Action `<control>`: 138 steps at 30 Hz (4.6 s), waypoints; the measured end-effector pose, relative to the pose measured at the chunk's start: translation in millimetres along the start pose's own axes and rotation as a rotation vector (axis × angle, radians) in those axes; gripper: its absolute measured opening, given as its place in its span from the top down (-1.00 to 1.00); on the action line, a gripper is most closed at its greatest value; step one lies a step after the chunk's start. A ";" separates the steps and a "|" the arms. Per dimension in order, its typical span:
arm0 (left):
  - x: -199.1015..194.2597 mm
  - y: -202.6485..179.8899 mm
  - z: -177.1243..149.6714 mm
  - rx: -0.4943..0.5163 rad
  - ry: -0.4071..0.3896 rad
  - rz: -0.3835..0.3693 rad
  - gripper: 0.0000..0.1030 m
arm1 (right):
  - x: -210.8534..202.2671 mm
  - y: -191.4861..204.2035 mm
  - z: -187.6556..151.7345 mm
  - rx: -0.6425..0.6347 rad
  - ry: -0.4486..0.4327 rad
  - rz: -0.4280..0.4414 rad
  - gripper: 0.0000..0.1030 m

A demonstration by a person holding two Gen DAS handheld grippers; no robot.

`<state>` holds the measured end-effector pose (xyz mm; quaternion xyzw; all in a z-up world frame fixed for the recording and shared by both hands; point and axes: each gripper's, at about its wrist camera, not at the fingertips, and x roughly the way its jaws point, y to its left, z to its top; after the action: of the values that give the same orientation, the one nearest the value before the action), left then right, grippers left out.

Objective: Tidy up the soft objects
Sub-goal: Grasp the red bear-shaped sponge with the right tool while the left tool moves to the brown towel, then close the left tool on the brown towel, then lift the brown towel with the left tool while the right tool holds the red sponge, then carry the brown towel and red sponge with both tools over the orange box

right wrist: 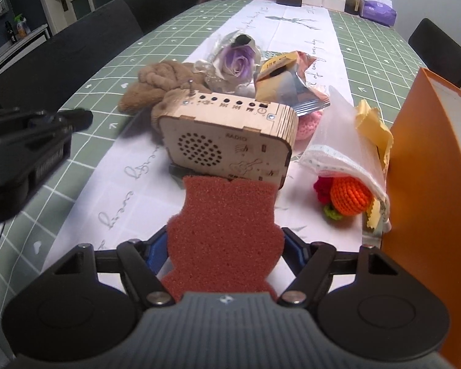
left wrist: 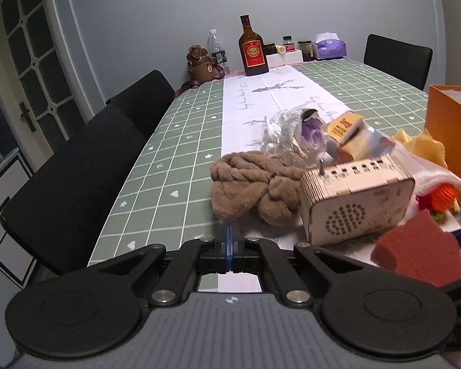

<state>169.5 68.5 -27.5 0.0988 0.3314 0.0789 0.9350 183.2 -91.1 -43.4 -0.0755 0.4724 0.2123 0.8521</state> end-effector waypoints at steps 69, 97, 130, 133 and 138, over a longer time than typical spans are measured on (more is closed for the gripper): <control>-54.8 -35.4 -42.3 0.307 0.031 -0.018 0.85 | -19.3 -5.2 -26.0 -0.016 0.001 0.059 -0.42; -108.8 -43.6 -79.2 0.579 -0.089 -0.307 -0.68 | -40.8 -3.8 -77.0 -0.057 -0.055 0.022 -0.70; -49.8 -79.4 -99.5 0.670 -0.095 -0.138 0.10 | -48.3 4.0 -105.2 -0.014 -0.138 -0.006 -0.35; -57.6 -71.6 -86.6 0.595 -0.072 -0.153 0.10 | -56.2 8.1 -101.3 -0.040 -0.159 -0.012 -0.34; -71.9 -51.9 -60.6 0.402 -0.028 -0.203 0.10 | -72.4 9.1 -92.2 -0.079 -0.197 -0.021 -0.34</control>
<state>80.1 11.0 -42.4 0.2506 0.3356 -0.0845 0.9041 74.5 -134.3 -32.1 -0.0930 0.3766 0.2282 0.8930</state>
